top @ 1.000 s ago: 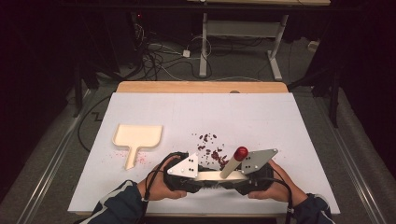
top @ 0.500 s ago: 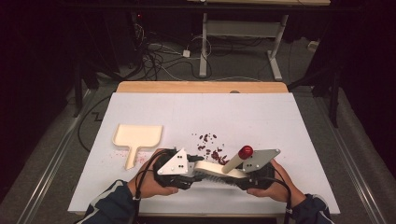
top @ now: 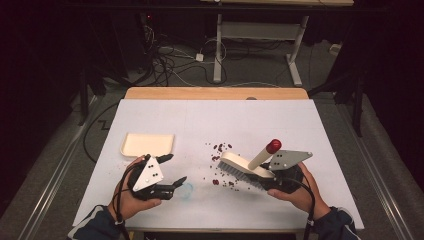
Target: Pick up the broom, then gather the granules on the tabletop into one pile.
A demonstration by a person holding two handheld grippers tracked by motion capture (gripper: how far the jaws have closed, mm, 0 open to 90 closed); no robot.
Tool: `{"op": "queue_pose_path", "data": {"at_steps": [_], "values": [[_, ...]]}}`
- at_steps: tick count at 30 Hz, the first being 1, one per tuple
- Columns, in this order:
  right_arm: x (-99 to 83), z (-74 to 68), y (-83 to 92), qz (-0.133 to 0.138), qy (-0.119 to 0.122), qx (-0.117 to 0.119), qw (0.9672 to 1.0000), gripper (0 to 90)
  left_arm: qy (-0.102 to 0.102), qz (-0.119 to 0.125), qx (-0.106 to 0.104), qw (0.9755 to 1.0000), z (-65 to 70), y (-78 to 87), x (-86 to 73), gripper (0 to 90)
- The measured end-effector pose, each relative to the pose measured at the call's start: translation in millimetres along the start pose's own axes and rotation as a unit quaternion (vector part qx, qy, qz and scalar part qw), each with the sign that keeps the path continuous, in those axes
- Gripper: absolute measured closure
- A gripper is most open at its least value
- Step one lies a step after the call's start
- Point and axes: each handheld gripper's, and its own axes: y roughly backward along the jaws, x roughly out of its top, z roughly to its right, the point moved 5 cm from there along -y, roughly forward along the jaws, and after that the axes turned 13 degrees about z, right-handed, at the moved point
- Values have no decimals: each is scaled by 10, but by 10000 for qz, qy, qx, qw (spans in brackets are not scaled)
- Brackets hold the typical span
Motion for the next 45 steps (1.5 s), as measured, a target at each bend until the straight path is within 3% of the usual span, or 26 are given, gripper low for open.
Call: {"op": "queue_pose_path", "data": {"at_steps": [8,10,14,20,23,28,38,41,45], "values": [[18,157,107,170,-180,-372,9990,678,310,-227,476,9981,-122,204,-292,210],[17,228,151,216,-254,-548,9979,678,298,-321,564,9974,-136,230,-355,209],[18,335,200,290,-311,-770,9961,678,402,-399,611,9965,-142,241,-428,204],[-19,473,240,304,-349,-1086,9930,678,249,-498,603,9966,-111,219,-455,201],[-58,568,264,264,-349,-1284,9908,678,280,-479,624,9965,-109,232,-460,201],[-83,636,267,237,-351,-1404,9892,678,281,-486,657,9963,-105,264,-471,201],[-109,877,122,115,-236,-1710,9849,679,295,-556,627,9960,-105,242,-501,201],[-148,1015,-28,-25,-203,-1807,9833,679,279,-601,616,9959,-96,252,-513,201],[-154,1093,-145,-114,-172,-1847,9826,679,320,-591,637,9957,-97,254,-511,201]]}}
